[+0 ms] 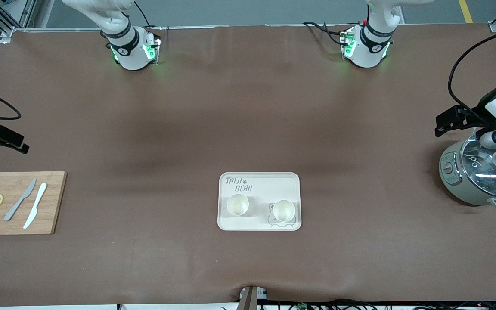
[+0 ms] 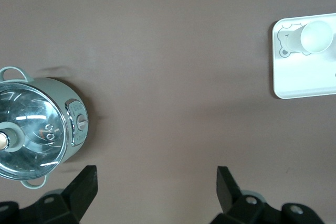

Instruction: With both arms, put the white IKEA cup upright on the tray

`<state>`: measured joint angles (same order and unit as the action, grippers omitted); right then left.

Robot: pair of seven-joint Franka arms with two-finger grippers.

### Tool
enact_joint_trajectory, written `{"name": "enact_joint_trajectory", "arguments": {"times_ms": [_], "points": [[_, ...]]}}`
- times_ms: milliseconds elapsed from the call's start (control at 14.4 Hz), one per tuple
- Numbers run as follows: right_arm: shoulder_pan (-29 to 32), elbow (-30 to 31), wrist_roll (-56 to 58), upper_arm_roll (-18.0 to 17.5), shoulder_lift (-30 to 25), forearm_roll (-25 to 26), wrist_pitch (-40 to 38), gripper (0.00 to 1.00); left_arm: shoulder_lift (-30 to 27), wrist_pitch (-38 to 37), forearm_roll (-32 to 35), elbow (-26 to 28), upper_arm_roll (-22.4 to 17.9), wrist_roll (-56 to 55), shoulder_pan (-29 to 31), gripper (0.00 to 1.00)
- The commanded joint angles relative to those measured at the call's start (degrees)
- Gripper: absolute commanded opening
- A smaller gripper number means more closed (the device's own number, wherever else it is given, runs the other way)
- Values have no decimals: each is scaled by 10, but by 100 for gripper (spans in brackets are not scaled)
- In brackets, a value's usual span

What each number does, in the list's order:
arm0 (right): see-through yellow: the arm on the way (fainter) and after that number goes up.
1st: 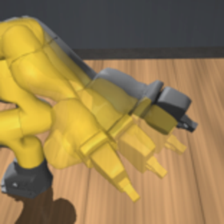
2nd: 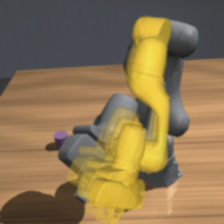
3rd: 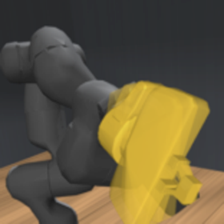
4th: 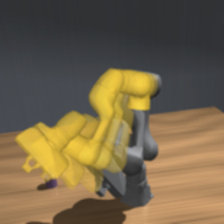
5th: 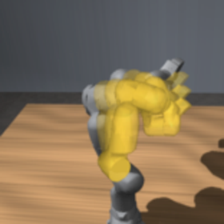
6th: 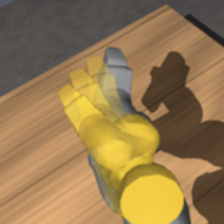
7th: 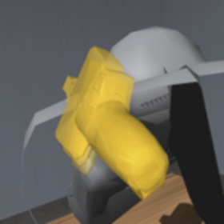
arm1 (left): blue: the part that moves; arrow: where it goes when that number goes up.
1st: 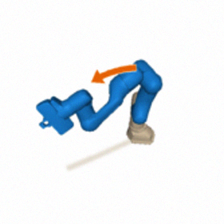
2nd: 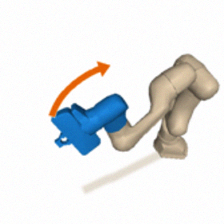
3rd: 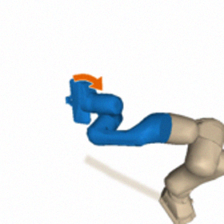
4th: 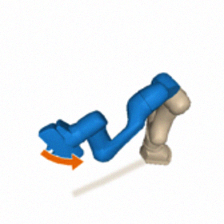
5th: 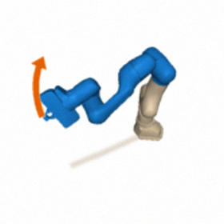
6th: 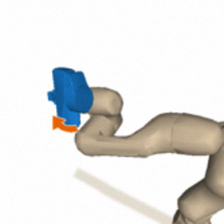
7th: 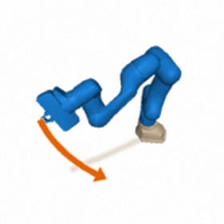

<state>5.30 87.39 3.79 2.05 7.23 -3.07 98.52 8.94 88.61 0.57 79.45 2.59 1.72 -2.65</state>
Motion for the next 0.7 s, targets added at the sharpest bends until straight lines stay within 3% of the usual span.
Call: {"name": "enact_joint_trajectory", "arguments": {"times_ms": [0, 627], "points": [[9, -4, -2, -6, -7, 4, -19, 100, -1, 2, 10, 1, 2, 11, 5, 100], [9, -4, -2, -6, -7, 4, -20, 100, 4, 5, 11, 0, 3, 9, 8, 100]]}}
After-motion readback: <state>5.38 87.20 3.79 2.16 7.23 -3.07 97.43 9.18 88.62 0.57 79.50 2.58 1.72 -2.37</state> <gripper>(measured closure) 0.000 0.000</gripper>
